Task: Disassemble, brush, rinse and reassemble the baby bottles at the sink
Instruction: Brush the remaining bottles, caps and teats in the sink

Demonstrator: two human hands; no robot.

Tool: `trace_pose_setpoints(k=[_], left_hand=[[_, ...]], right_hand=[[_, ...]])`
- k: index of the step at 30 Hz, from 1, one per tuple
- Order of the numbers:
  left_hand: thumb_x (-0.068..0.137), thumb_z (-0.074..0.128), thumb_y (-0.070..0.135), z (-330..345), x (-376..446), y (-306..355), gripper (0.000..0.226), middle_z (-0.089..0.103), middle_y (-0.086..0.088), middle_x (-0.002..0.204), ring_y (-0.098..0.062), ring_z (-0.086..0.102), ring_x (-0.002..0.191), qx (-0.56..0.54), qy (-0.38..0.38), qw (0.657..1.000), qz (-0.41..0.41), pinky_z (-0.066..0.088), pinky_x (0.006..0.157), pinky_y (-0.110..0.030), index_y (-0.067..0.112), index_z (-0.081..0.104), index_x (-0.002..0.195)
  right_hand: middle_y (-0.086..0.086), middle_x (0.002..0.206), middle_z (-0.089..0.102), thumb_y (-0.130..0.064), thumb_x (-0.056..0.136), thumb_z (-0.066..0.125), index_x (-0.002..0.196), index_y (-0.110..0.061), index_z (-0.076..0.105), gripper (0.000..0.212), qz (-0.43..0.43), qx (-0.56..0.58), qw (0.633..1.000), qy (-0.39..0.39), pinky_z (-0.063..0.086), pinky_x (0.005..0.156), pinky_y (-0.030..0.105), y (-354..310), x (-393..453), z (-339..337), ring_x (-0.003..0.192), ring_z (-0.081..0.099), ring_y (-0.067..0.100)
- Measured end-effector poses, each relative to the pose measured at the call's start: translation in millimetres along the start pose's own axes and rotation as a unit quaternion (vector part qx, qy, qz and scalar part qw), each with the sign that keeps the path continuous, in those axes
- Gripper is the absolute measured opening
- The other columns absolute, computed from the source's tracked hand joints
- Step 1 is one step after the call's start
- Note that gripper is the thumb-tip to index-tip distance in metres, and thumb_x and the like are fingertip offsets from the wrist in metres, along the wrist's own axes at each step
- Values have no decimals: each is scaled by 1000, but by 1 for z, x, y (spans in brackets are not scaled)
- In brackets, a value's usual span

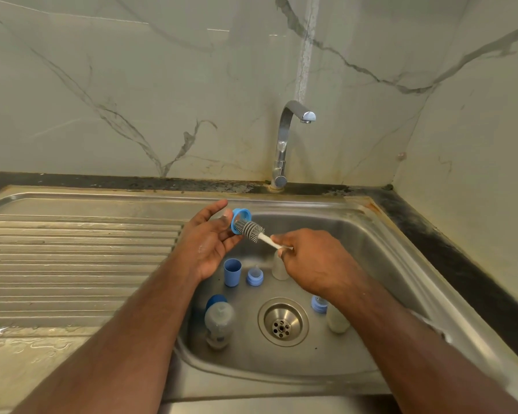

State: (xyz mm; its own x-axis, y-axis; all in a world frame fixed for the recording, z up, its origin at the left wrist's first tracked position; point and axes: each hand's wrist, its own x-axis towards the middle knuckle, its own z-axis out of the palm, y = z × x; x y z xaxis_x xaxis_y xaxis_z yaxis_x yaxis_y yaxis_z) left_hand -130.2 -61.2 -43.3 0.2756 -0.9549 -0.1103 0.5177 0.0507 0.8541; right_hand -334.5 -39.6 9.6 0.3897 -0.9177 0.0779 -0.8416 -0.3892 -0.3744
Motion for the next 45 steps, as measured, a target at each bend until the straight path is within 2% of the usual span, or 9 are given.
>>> trace_pose_setpoints(k=[3,7,10,12,17,27,33,39,45], left_hand=[[101,58,8,-2,1,2,32,76,-14,107,-27,75,99,-16,2,1000,-5,61,87,-43,12,59,133],[104,53,11,0,2,2,29,75,-17,112,-31,74,103,-43,-3,999,-19,61,88,-44,9,58,132],[105,53,14,1,1,2,28,73,-18,118,-33,73,106,-47,1,998,-28,61,86,-44,9,58,131],[105,52,14,1,0,2,27,73,-18,118,-34,73,107,-48,4,998,-31,61,85,-43,9,59,131],[106,50,13,1,0,1,25,74,-16,115,-29,75,101,-47,10,998,-27,61,84,-41,10,59,129],[107,47,10,9,-5,-4,30,72,-17,121,-28,74,105,-4,-15,999,-35,61,88,-40,5,57,135],[107,47,11,8,-8,0,30,71,-21,120,-29,74,101,-20,-24,999,-45,64,73,-34,2,59,132],[107,46,11,9,-8,1,28,74,-19,114,-29,75,102,-24,-18,998,-54,63,82,-38,2,60,129],[105,49,12,7,-10,2,26,75,-18,113,-27,75,99,10,-26,998,-57,64,79,-36,5,63,127]], right_hand=[[-13,83,67,-29,100,56,130,-41,63,33,4,84,996,-24,48,61,22,3,-1,-5,64,59,6],[-10,70,63,-24,100,58,122,-37,68,28,37,207,977,21,46,48,19,12,-3,-17,50,53,0],[-7,71,62,-21,101,56,122,-34,67,27,57,239,968,49,40,41,14,16,-2,-20,39,51,-5],[-3,75,64,-21,102,53,124,-31,65,27,65,253,965,29,40,40,14,14,-2,-19,41,53,-2],[5,76,71,-26,104,46,131,-34,61,32,62,233,970,-35,46,47,26,13,0,-8,45,58,11],[4,84,72,-25,105,45,139,-36,54,37,71,228,970,-46,44,43,22,11,3,6,44,58,10],[-3,80,63,-23,104,49,138,-37,56,37,9,202,978,-50,44,46,15,4,-2,-1,40,50,-9],[-1,76,64,-21,104,50,135,-35,60,35,37,222,974,-16,42,44,16,8,2,-2,43,50,1],[-5,75,64,-24,102,53,133,-39,61,35,-6,151,986,-69,49,54,21,8,-1,-9,55,52,5]])
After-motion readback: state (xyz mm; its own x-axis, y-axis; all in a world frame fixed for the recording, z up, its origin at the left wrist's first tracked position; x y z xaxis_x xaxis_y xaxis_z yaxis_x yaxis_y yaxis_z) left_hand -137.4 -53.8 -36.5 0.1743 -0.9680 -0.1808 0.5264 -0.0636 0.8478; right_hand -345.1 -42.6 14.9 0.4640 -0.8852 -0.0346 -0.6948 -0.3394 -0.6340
